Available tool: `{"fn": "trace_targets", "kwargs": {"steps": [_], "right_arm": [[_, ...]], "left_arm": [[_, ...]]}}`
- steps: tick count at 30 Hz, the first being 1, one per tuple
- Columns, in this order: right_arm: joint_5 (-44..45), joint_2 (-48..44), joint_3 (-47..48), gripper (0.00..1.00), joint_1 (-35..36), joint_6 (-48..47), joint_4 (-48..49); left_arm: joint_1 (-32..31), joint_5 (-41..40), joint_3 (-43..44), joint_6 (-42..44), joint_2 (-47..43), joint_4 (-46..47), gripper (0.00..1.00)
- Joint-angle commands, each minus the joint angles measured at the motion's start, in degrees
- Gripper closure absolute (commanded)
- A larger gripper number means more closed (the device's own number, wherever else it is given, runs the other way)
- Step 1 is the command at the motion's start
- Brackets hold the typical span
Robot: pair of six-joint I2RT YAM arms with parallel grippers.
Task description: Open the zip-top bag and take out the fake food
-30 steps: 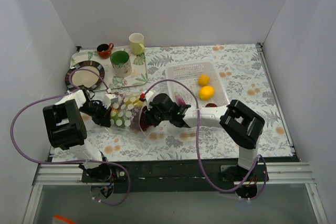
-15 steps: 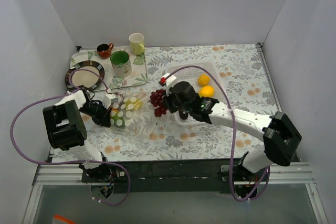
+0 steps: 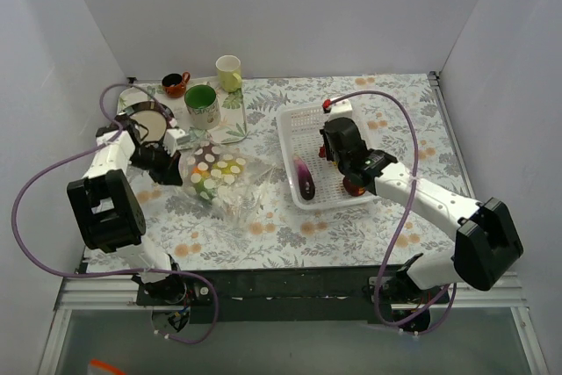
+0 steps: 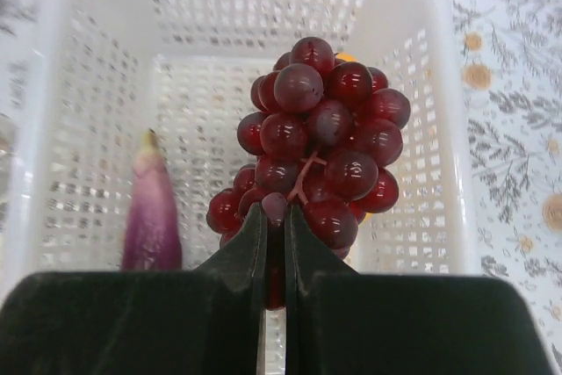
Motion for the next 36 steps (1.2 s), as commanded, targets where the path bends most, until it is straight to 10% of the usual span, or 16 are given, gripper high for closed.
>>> {"fn": "trace_targets", "kwargs": {"steps": [1, 4, 8, 19, 26, 36], "right_arm": [[5.2, 3.6, 0.1, 0.74, 0.0, 3.8, -4.3], [5.3, 3.9, 1.0, 0.32, 0.1, 4.7, -5.1], [5.9, 2.6, 2.8, 0.18, 0.1, 4.0, -4.7], [7.4, -1.0, 6.8, 0.21, 12.3, -7.7, 2.9], [-24.4, -1.0, 0.7, 0.26, 16.3, -13.8, 12.3], [-44.0, 14.6, 4.0, 0.26, 16.3, -18.6, 13.4]], "left_arm": [[-1.4, 12.3, 11.3, 2.5, -4.6, -12.9, 1.0], [-2.6, 13.5, 11.8, 2.3, -5.6, -14.4, 1.0], [-3.4, 11.6, 7.0, 2.8, -7.1, -13.5, 1.0], [-3.5, -2.3, -7.0, -1.3, -4.0, 4.4, 1.0], [-3.4, -10.9, -12.9, -2.8, -1.8, 14.7, 1.0], [-3.4, -15.2, -14.0, -2.6, -0.7, 18.5, 1.0]]}}
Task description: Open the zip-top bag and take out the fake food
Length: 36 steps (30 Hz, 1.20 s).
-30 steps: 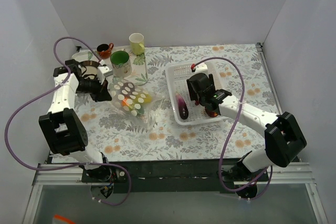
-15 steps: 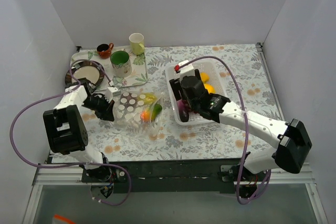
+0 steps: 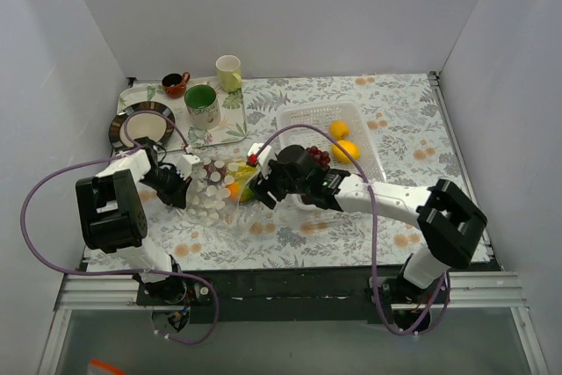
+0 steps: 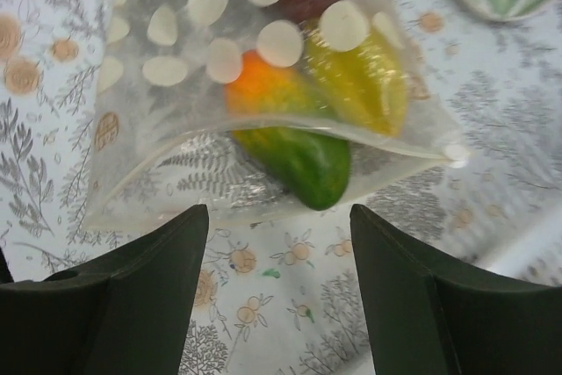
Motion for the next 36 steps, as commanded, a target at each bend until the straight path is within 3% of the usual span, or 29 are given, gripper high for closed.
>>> {"fn": "trace_targets", "kwargs": {"steps": [1, 9, 20, 26, 30, 35, 36], "right_arm": [[-12.1, 5.5, 3.5, 0.23, 0.1, -4.0, 2.9], [-12.4, 14.3, 7.8, 0.12, -0.3, -7.6, 3.0], [-9.4, 21.5, 10.9, 0.07, -1.4, -9.8, 5.3], [-12.4, 23.7, 11.7, 0.12, -1.7, -8.7, 4.5], [-14.3, 23.9, 12.0, 0.22, -1.6, -6.5, 3.1], [-13.5, 20.2, 5.8, 0.27, -1.4, -3.1, 7.5], [-12.9, 19.4, 4.9, 0.33, -1.4, -2.4, 8.6]], "left_arm": [[0.1, -4.9, -0.7, 1.2, -0.4, 5.0, 1.0], [0.1, -3.5, 0.1, 2.1, -1.4, 2.8, 1.0], [0.1, 0.8, 1.0, 2.3, -1.1, 0.4, 1.0], [0.1, 2.5, 2.8, 2.1, -1.5, -1.6, 1.0], [0.1, 2.7, 3.5, 2.0, -1.7, -1.8, 1.0], [0.1, 3.8, 3.7, 1.7, -2.0, -2.0, 1.0], [0.1, 3.9, 3.7, 1.6, -2.0, -2.0, 1.0]]}}
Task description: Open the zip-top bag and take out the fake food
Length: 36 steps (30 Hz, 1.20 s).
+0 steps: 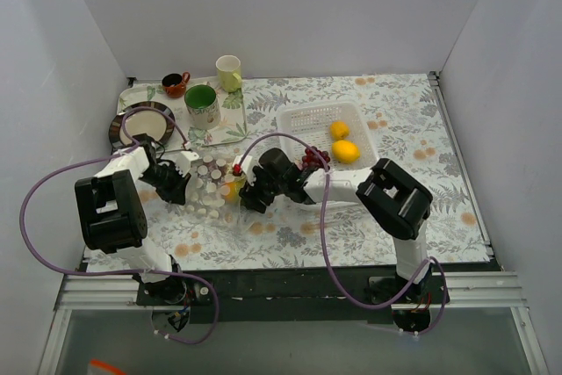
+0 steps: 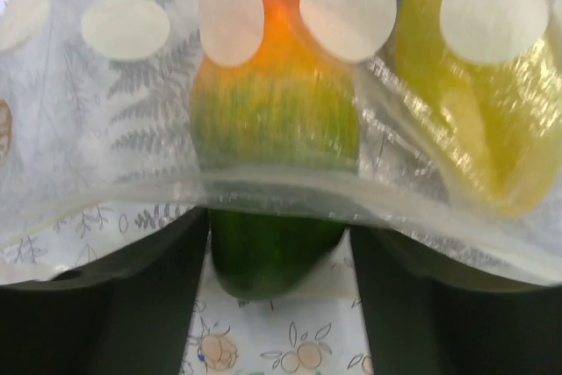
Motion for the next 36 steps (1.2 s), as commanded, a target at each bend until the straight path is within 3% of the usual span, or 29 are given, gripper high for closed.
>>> {"fn": "trace_targets", "kwargs": {"steps": [1, 3, 8, 9, 10, 17, 19, 24, 25, 26, 27, 29, 32, 36], "right_arm": [[0.4, -5.2, -4.4, 0.4, 0.3, 4.2, 5.1], [1.3, -8.2, -6.0, 0.61, 0.3, 5.6, 5.2], [5.8, -18.6, -11.0, 0.83, 0.3, 7.2, 4.8], [6.7, -20.4, -12.5, 0.94, 0.3, 7.2, 4.5], [8.2, -22.0, -13.1, 0.99, 0.3, 7.2, 4.1], [23.5, -37.5, -15.5, 0.99, -1.7, 7.9, -4.5], [31.1, -38.7, -15.5, 0.99, -3.4, 9.7, -6.1], [42.1, -35.9, -13.7, 0.99, -15.6, 19.6, -16.9], [42.7, -34.8, -13.5, 0.91, -16.9, 20.3, -17.6], [42.9, -34.4, -13.4, 0.64, -18.7, 20.7, -17.8], [43.0, -34.0, -13.3, 0.42, -19.2, 20.7, -18.0], [45.3, -32.5, -11.3, 0.18, -19.4, 20.7, -18.9], [48.0, -31.8, -7.1, 0.06, -19.2, 20.0, -20.5], [46.2, -33.3, -5.1, 0.02, -13.6, 14.5, -16.4]], "left_arm": [[0.2, 2.4, 1.6, 0.5, -1.8, -0.4, 1.0], [0.2, 2.4, 1.5, 0.4, -1.9, -0.2, 1.0], [0.1, 2.0, 1.4, 0.2, -1.6, 0.5, 1.0], [0.2, 2.0, 1.3, 0.1, -1.6, 0.7, 1.0], [0.2, 1.9, 1.2, 0.0, -1.5, 1.0, 1.0], [0.2, 2.3, 0.2, -0.2, -1.6, 1.5, 1.0], [0.2, 2.3, 0.0, -0.1, -1.6, 1.6, 1.0], [0.2, 2.4, -0.4, 0.2, -2.2, 1.5, 1.0], [0.2, 2.3, -0.5, 0.3, -2.3, 1.6, 1.0], [0.2, 1.9, -0.7, 0.4, -2.4, 1.8, 1.0], [0.2, 1.8, -0.7, 0.5, -2.5, 1.7, 1.0], [0.2, 1.7, -0.7, 0.6, -2.2, 1.8, 1.0], [0.2, 1.7, -0.5, 0.6, -1.9, 1.7, 1.0], [0.2, 1.5, -0.4, 0.6, -1.6, 1.8, 1.0]]}}
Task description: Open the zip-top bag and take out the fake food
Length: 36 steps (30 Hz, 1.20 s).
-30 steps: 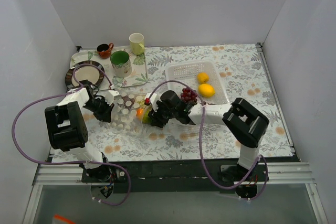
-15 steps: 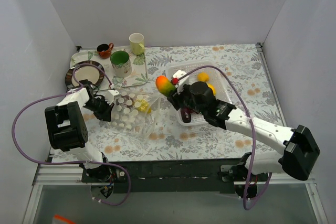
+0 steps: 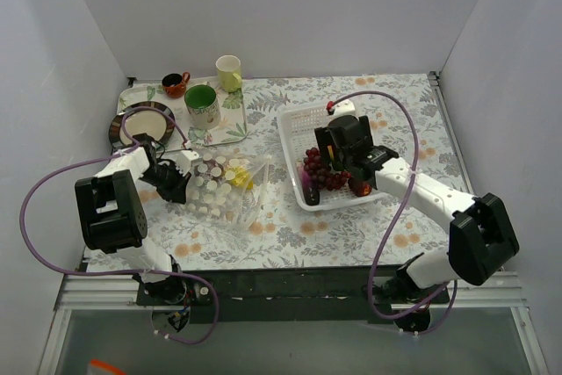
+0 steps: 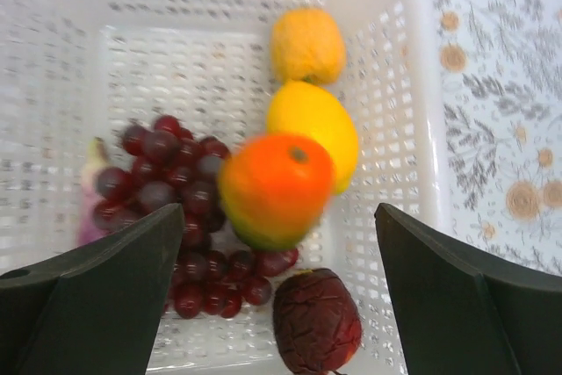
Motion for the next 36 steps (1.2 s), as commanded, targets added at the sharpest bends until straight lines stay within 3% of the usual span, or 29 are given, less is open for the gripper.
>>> {"fn": "trace_targets", "kwargs": {"steps": [1, 4, 8, 12, 18, 28, 36], "right_arm": [[1.3, -1.7, 5.5, 0.03, 7.4, -5.5, 5.5], [-0.4, 1.3, 4.9, 0.09, 17.9, -11.0, 10.4], [-12.3, 6.9, 4.5, 0.22, 22.5, -11.0, 15.3], [-19.6, 13.6, 5.1, 0.28, 23.0, -10.3, 17.6], [-25.8, 22.9, 11.0, 0.27, 23.0, -11.1, 17.9], [-29.4, 34.8, 21.9, 0.06, 21.3, -11.7, 18.7], [-32.0, 38.7, 23.0, 0.08, 20.2, -8.8, 23.0]], "left_arm": [[0.2, 0.7, -0.2, 0.7, -1.5, 0.9, 1.0], [0.1, 0.8, 0.0, 0.6, -0.8, 1.0, 1.0], [0.2, 0.5, 0.0, 0.6, -1.2, 0.8, 1.0], [0.2, -0.2, 0.1, 0.7, -1.2, 0.9, 1.0], [0.2, 0.2, 0.2, 0.8, -0.7, 0.7, 1.0], [0.2, -0.1, 0.0, 0.9, -1.0, 0.5, 1.0], [0.1, -1.0, 0.4, 1.8, -0.7, 0.1, 1.0]]}}
